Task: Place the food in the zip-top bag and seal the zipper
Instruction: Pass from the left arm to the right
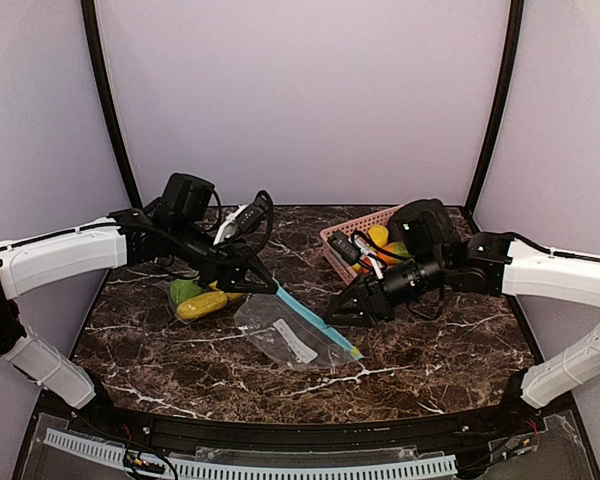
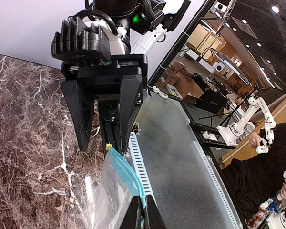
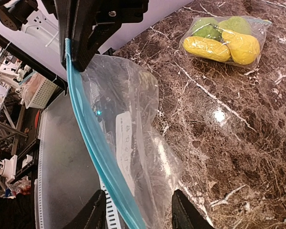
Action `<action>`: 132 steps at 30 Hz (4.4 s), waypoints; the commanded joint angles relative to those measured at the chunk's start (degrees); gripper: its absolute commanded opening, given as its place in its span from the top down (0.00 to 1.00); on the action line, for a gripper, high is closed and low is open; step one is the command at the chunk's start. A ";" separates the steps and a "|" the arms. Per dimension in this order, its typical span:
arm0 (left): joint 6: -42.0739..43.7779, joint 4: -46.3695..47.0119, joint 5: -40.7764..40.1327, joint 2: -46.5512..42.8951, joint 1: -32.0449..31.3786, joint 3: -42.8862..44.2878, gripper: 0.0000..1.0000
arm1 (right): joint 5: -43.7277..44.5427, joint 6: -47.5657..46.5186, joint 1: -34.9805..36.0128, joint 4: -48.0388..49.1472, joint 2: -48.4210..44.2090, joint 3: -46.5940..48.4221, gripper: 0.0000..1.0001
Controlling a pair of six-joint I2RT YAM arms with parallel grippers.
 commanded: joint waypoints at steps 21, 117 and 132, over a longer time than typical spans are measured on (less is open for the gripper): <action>0.98 -1.13 1.41 0.04 -0.29 1.76 0.99 | -1.59 -0.94 0.80 1.13 1.84 0.34 0.64; 5.98 -7.47 0.27 -0.19 -0.27 3.79 0.99 | 1.45 4.61 1.45 9.29 -5.48 -6.76 0.71; 5.82 -7.44 0.35 0.13 -0.29 3.87 0.99 | -0.17 3.18 1.58 8.19 -2.69 -7.76 0.70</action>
